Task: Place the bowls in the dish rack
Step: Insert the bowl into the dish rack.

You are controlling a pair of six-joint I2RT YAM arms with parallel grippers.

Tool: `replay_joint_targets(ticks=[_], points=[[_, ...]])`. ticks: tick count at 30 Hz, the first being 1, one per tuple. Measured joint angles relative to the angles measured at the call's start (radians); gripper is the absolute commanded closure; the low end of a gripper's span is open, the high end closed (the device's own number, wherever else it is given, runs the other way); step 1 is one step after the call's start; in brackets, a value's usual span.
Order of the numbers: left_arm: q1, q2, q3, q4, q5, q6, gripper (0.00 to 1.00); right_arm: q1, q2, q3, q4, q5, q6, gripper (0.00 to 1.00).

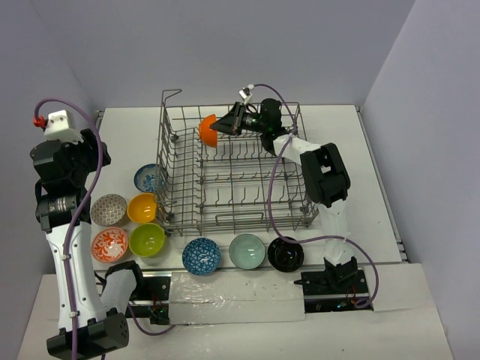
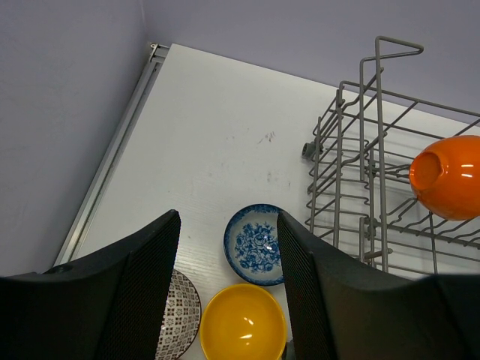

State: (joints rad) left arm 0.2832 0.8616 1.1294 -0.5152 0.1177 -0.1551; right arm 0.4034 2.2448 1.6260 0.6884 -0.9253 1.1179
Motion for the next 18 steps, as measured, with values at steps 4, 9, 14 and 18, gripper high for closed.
replay_joint_targets(ticks=[4,9,14,18], points=[[0.002,-0.003,0.0,0.0,0.002,0.0,0.4,-0.005,-0.003,-0.02,0.01,-0.002,-0.013,1.0],[0.002,-0.003,0.0,0.0,0.003,0.0,0.4,-0.013,-0.016,-0.045,0.003,-0.002,-0.04,0.98],[0.002,-0.003,0.0,0.0,0.008,0.0,0.4,-0.018,-0.029,-0.062,-0.011,-0.002,-0.071,0.89],[0.002,-0.003,0.0,0.0,0.012,0.0,0.4,-0.018,-0.035,-0.063,-0.033,-0.006,-0.099,0.74]])
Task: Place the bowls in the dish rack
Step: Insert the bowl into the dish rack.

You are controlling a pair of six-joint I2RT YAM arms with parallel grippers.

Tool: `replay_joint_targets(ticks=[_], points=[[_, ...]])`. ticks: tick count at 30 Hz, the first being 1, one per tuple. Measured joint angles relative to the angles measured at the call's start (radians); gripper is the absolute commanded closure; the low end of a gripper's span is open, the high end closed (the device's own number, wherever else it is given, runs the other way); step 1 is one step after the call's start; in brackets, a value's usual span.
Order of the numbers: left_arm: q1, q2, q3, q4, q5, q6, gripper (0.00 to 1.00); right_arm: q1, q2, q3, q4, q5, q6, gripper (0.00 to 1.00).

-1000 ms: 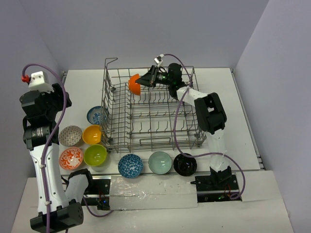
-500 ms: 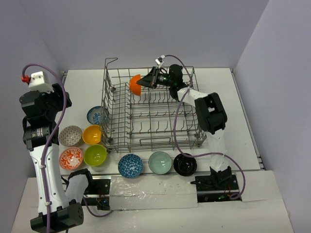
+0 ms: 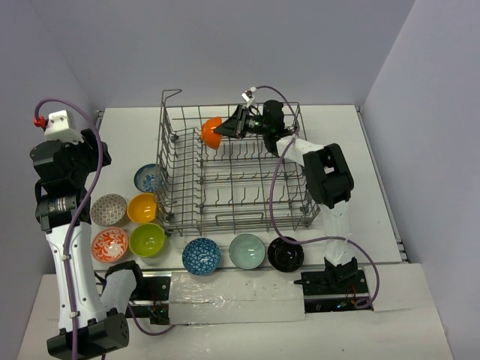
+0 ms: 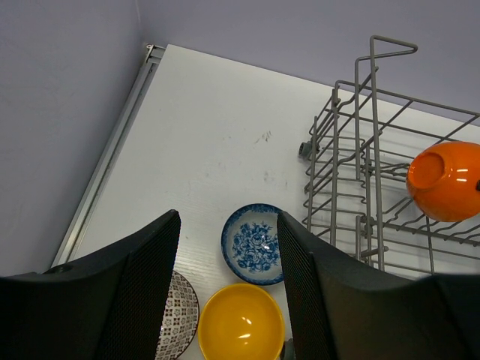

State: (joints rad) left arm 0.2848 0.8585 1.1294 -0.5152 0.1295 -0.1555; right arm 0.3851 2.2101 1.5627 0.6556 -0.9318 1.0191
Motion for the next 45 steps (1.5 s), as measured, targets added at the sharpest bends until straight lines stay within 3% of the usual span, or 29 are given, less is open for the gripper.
replay_joint_targets(ticks=[16,23,33,45], points=[[0.0,-0.008,0.0,0.0,0.013,0.0,0.39,-0.007,-0.02,-0.045,-0.181,0.008,-0.137,0.58],[0.002,-0.024,0.0,0.001,0.026,-0.004,0.4,-0.013,-0.066,-0.045,-0.27,0.026,-0.219,0.44],[0.002,-0.037,-0.002,0.002,0.042,-0.015,0.39,-0.033,-0.088,-0.045,-0.392,0.068,-0.308,0.41],[0.002,-0.042,-0.004,0.002,0.048,-0.015,0.39,-0.051,-0.095,-0.045,-0.419,0.066,-0.329,0.4]])
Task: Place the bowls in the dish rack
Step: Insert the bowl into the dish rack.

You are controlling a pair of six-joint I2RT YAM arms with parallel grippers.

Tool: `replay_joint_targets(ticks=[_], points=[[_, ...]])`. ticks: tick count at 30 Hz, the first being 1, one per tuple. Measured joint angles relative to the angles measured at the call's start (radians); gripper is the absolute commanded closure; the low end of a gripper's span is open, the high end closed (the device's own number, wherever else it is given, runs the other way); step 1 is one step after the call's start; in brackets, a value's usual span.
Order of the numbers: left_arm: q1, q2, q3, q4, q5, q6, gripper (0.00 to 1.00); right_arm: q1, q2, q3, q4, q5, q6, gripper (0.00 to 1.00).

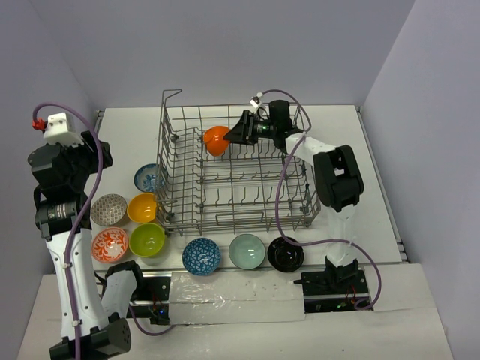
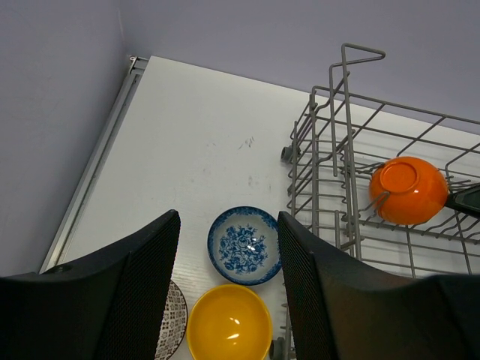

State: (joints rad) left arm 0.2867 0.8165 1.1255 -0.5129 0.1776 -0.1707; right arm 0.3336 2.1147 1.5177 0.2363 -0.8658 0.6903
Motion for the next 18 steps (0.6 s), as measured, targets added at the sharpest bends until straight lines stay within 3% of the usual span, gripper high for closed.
replay_joint_targets(ticks=[18], points=[[0.0,-0.014,-0.02,0.001,0.01,0.0,0.39,-0.026,-0.007,0.053,-0.091,0.008,-0.035,0.43]])
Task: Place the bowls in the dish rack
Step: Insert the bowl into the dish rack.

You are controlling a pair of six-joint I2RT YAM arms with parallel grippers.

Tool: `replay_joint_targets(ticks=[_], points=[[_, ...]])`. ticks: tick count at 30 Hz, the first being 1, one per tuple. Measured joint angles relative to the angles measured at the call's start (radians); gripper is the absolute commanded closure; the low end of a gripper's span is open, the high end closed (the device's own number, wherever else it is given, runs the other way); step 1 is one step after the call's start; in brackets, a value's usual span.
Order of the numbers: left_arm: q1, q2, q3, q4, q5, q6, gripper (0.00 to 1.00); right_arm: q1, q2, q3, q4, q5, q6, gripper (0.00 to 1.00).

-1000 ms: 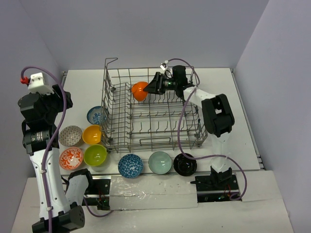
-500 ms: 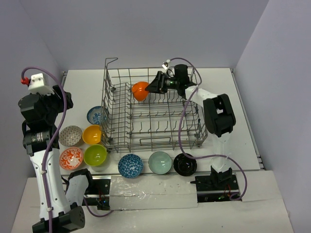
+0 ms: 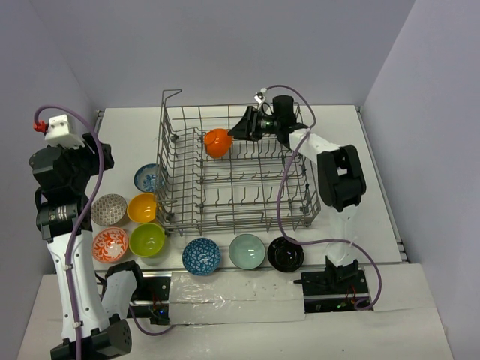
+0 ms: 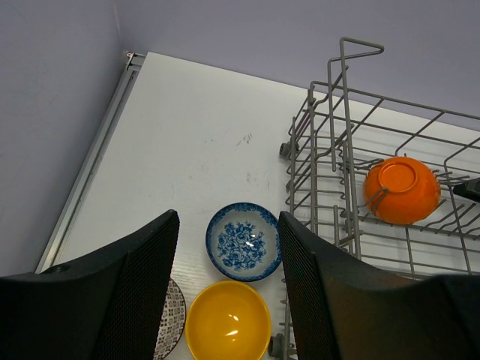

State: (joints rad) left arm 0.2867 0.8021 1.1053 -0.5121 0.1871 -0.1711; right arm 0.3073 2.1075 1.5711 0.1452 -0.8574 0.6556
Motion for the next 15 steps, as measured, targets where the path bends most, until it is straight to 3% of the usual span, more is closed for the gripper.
replay_joint_targets(ticks=[15], points=[[0.0,-0.018,-0.006,0.003,0.007,-0.003,0.38,-0.063,-0.207,-0.006,-0.106,0.0,-0.109,0.43]])
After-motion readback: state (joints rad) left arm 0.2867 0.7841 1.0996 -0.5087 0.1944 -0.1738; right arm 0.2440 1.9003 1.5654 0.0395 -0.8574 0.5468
